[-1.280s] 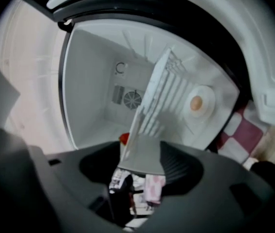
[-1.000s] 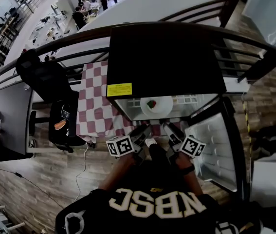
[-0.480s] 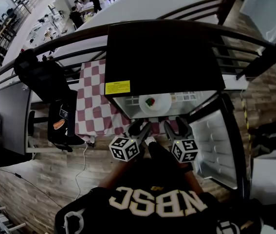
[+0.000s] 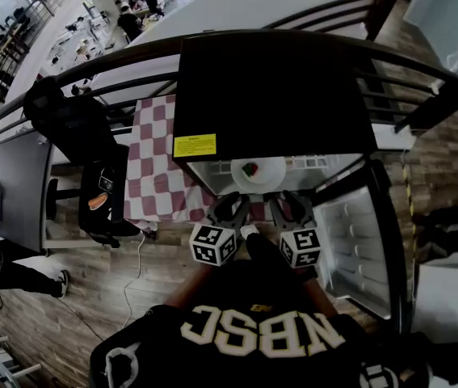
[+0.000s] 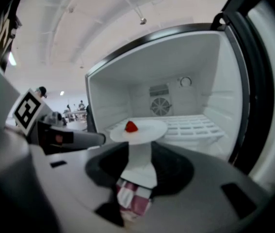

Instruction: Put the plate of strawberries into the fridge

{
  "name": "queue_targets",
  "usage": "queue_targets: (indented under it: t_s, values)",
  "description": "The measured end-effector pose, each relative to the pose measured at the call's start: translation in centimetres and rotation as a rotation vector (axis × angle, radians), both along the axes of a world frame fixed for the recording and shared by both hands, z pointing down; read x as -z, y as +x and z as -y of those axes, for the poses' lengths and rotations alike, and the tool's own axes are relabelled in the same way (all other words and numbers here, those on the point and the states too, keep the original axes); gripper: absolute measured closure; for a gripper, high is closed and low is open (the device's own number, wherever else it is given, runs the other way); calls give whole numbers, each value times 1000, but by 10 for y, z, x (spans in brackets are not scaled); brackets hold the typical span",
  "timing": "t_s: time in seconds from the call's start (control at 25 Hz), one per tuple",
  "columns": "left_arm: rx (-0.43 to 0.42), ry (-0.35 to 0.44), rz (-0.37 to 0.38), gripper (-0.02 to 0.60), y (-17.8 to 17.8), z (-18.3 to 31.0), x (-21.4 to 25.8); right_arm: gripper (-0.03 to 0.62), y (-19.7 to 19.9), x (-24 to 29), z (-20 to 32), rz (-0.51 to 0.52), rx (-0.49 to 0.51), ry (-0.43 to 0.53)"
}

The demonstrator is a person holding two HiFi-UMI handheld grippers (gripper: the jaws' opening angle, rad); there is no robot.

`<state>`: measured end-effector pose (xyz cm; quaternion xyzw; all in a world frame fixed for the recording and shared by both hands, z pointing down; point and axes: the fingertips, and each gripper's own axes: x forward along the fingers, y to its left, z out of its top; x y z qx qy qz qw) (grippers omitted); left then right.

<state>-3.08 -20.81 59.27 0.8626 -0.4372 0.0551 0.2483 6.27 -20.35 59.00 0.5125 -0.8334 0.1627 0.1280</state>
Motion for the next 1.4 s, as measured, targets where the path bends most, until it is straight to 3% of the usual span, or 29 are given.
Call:
queue_targets:
  t_s: [0.2,0.6,0.96,1.4]
  values:
    - [26,-7,32,489,-4,9,-6,439,1,-2,8,-63,-17,16]
    - [34,6,45,535,-3,26,-4,467,-12,2,25,-69,17,21]
    - [20,3,64,541,2,40,-5,514,-14,2,42,-58,24,20]
    - [19,-3,71,541,5,59,-7,523,-14,1,64,-64,42,21]
